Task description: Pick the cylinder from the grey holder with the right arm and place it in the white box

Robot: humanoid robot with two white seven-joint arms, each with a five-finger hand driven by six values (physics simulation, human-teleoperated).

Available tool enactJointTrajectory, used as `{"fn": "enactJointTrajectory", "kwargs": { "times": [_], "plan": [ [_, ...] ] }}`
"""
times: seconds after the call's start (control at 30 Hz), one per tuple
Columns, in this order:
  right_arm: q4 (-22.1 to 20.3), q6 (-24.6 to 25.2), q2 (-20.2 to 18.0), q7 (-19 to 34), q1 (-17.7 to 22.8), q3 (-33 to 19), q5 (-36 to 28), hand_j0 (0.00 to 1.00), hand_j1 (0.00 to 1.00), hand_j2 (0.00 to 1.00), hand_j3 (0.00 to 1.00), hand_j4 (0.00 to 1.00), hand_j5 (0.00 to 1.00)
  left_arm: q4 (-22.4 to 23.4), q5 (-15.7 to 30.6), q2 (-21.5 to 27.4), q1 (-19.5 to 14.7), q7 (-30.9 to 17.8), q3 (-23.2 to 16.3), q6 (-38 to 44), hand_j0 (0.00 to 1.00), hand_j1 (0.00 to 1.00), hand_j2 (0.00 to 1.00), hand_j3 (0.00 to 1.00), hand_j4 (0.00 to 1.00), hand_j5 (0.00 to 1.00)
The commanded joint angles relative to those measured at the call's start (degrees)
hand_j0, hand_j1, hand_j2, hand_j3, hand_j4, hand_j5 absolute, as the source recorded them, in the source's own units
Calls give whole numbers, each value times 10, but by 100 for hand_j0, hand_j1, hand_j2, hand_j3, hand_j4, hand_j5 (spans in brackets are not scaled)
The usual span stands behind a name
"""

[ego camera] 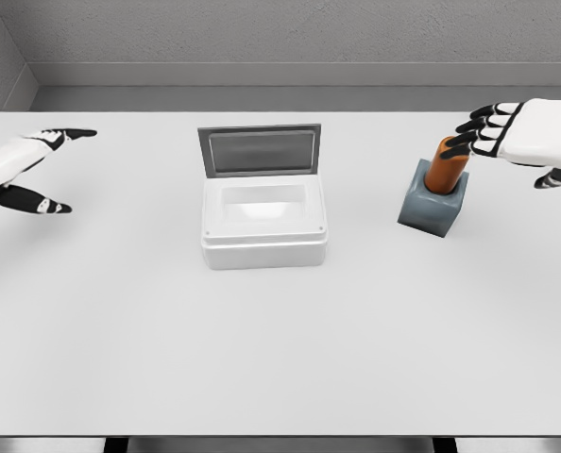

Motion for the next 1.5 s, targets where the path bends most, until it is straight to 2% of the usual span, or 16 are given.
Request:
{"fn": "enactJointTrajectory", "kwargs": {
  "times": [0.0,0.1,0.27,0.3,0.33,0.37,0.4,0.47,0.53,0.57,0.63,0.67,0.77,1.0,1.13,1.47],
  "plan": [
    [0,2,2,0,-1,-1,-2,100,100,100,100,100,100,30,4,-21,-1,0,-6,1,100,100,100,100,100,100],
    [1,2,2,0,-7,-1,-3,100,100,100,100,100,100,42,4,-28,-12,-1,-23,1,100,100,100,100,100,100],
    [18,2,3,0,-5,1,-5,100,100,100,100,100,100,44,4,-31,-15,0,-23,1,100,100,100,100,100,100],
    [18,2,3,0,-8,12,-4,100,100,100,100,100,100,60,7,-47,-17,3,-23,1,100,100,100,100,100,100],
    [19,2,3,0,-15,16,-2,100,100,100,100,100,100,91,38,-70,-18,1,-24,1,100,100,100,100,100,100],
    [19,2,3,0,-16,16,-1,100,100,100,100,100,100,97,66,-69,-26,0,-46,1,100,100,100,100,100,100],
    [19,2,11,0,-18,17,-1,100,100,100,100,100,100,96,87,-63,-50,0,-89,1,100,100,100,100,100,100],
    [21,2,25,0,-24,18,9,100,100,100,100,100,100,97,90,-63,-56,2,-107,1,100,100,100,100,100,100],
    [25,2,47,0,-41,51,30,100,100,100,100,100,100,95,104,-44,-56,4,-112,1,100,100,100,100,100,100],
    [44,2,56,0,-52,56,34,100,100,100,100,100,100,98,165,-42,-56,5,-131,1,100,100,100,100,100,100],
    [65,2,68,0,-60,57,35,100,100,100,100,100,100,99,343,-43,-57,3,-194,1,100,100,100,100,100,100],
    [71,2,70,0,-60,57,37,100,100,100,100,100,100,99,362,-45,-57,2,-208,1,100,100,100,100,100,100],
    [77,2,74,0,-61,71,51,100,100,100,100,100,100,97,366,-48,-56,0,-210,1,100,100,100,100,100,100],
    [113,2,112,0,-80,91,65,100,100,100,100,100,100,85,389,-50,-60,3,-211,1,100,100,100,100,100,100],
    [141,2,134,0,-84,113,82,100,100,100,100,100,100,79,386,-47,-65,2,-211,1,100,100,100,100,100,100],
    [169,2,153,0,-86,118,101,100,100,100,100,100,100,90,382,-59,-66,1,-211,1,100,100,100,100,100,100]
  ]
}}
